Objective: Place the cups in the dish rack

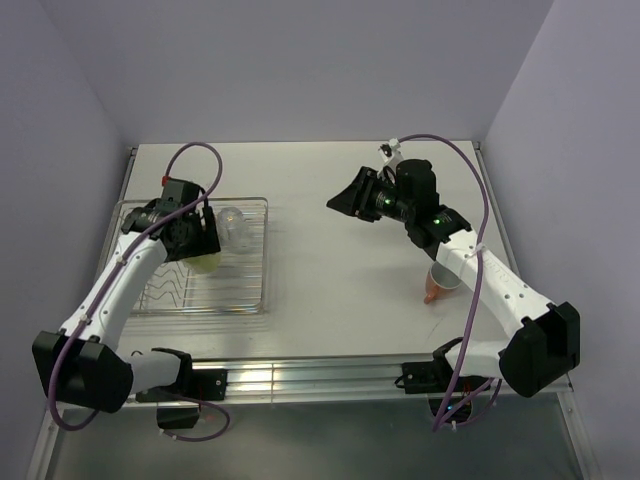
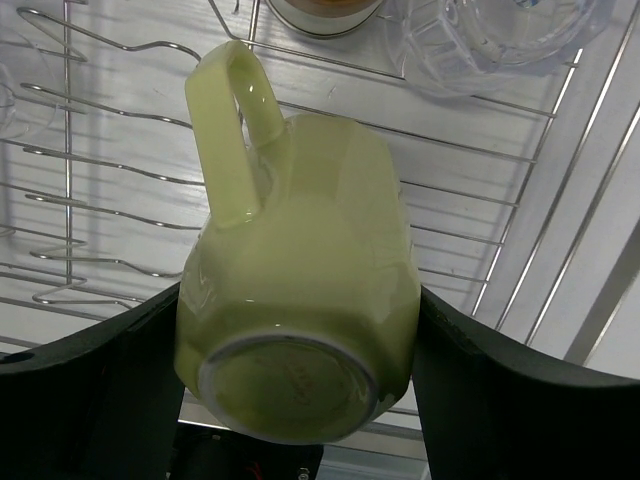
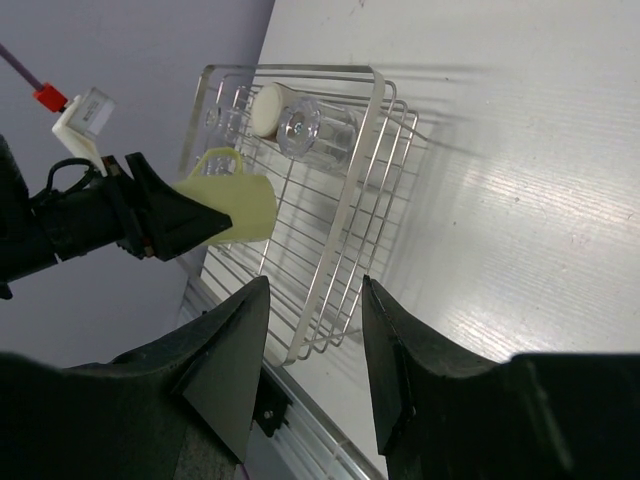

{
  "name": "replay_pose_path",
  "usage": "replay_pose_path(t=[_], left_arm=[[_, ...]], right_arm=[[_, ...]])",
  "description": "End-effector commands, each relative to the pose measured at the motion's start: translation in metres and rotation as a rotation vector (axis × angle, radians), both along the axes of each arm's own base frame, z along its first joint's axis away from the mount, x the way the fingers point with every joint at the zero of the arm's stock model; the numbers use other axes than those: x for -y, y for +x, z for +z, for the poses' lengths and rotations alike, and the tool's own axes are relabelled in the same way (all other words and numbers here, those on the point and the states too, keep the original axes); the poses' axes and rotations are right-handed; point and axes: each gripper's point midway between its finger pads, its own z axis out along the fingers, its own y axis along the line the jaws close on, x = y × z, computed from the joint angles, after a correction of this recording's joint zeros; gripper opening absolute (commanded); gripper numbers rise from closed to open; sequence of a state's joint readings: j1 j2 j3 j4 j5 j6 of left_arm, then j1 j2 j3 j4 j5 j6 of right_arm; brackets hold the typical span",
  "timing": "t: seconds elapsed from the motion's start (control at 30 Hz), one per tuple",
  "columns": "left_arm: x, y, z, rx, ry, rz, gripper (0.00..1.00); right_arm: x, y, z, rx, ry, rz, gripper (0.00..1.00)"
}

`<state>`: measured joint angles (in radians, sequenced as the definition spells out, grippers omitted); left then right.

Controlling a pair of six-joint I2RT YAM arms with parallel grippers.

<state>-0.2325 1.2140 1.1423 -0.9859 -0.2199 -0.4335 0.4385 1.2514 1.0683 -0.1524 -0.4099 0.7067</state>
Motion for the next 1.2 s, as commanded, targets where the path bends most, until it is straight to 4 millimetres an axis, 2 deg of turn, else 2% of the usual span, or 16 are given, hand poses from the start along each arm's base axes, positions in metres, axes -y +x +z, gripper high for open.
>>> replay_pose_path(t=[0.0, 0.27, 0.5, 0.8, 1.03, 1.17], left_arm=[[-0.002, 0.022, 0.007, 0.075, 0.026, -0.002, 0.00], [-0.004, 0.030, -0.008, 0.025, 0.056, 0.000, 0.00], [-0.007, 0.033, -0.020, -0.004, 0.083, 0.014, 0.08], [-0.005, 0.033, -0.043, -0.069, 0.086, 0.006, 0.12], [-0.006, 0.033, -0.049, -0.086, 0.096, 0.021, 0.15], [-0.005, 0.033, -0.053, -0.094, 0.088, 0.022, 0.29]], right_arm=[[0.000, 0.007, 0.018, 0.054, 0.002, 0.003, 0.49], [0.000, 0.007, 0.017, 0.052, -0.001, 0.004, 0.49], [-0.002, 0.008, 0.013, 0.042, -0.004, 0.011, 0.49], [-0.004, 0.010, 0.009, 0.029, -0.005, 0.018, 0.49], [-0.004, 0.009, 0.008, 0.030, -0.006, 0.022, 0.49], [-0.005, 0.009, 0.007, 0.026, -0.005, 0.027, 0.49]])
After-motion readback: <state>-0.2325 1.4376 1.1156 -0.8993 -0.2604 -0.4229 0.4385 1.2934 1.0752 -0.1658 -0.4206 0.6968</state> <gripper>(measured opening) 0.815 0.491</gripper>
